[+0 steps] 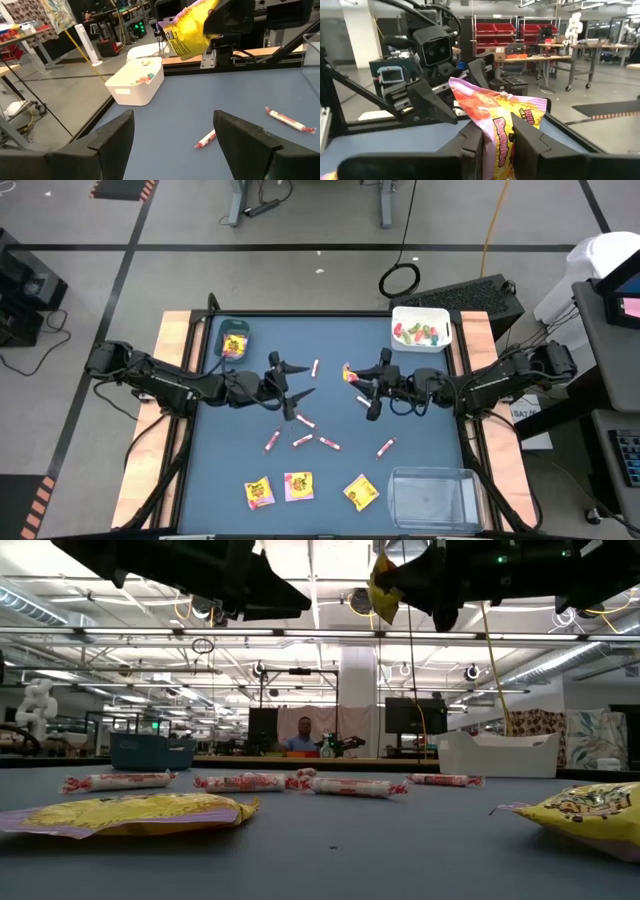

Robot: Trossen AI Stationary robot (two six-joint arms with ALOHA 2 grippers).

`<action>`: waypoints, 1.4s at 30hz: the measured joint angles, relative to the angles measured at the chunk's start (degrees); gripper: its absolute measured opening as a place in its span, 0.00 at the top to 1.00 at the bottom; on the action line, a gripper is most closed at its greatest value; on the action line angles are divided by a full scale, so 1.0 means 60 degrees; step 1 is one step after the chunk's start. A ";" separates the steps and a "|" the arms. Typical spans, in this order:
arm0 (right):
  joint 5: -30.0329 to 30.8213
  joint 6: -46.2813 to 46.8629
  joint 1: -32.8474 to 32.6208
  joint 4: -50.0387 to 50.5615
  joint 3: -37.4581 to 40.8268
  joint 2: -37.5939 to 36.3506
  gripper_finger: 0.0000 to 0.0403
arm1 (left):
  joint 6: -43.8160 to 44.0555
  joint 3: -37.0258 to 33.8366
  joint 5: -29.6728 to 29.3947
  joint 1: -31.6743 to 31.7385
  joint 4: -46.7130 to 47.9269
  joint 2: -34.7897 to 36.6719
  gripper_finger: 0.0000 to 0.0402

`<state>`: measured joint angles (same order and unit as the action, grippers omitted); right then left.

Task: Sort candy
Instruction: Put the yellow candy pack into the blue bin

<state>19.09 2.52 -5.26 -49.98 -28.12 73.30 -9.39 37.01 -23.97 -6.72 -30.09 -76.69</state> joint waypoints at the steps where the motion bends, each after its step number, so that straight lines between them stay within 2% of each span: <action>1: 0.0000 -0.0185 0.0000 0.0009 0.0000 0.0000 0.84 | 0.0000 0.0000 0.0000 0.0000 0.0009 0.0000 0.31; 7: 0.0001 -0.1492 -0.0004 0.0012 0.0000 0.0000 0.84 | 0.0000 0.0000 0.0010 -0.0007 0.0142 0.0000 0.31; 18: 0.0011 -0.7020 -0.0004 0.0176 0.0000 0.0000 0.84 | -0.0033 0.0000 0.0000 -0.0033 0.0247 0.0000 0.31; 25: 0.0095 -0.9099 -0.0004 0.0159 0.0000 0.0000 0.84 | -0.0076 0.0000 -0.0011 -0.0087 0.0364 0.0000 0.31; 33: 0.0091 -0.9148 -0.0004 0.0158 -0.0004 0.0000 0.84 | -0.0015 0.0004 -0.0007 -0.0091 0.0450 0.0000 0.31; 42: 0.0091 -0.7093 -0.0004 0.0162 -0.0004 0.0000 0.84 | 0.0000 0.0004 -0.0004 -0.0090 0.0781 0.0000 0.31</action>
<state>19.64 -40.03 -5.28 -49.01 -28.14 73.30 -9.39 37.04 -23.99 -7.26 -25.40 -76.69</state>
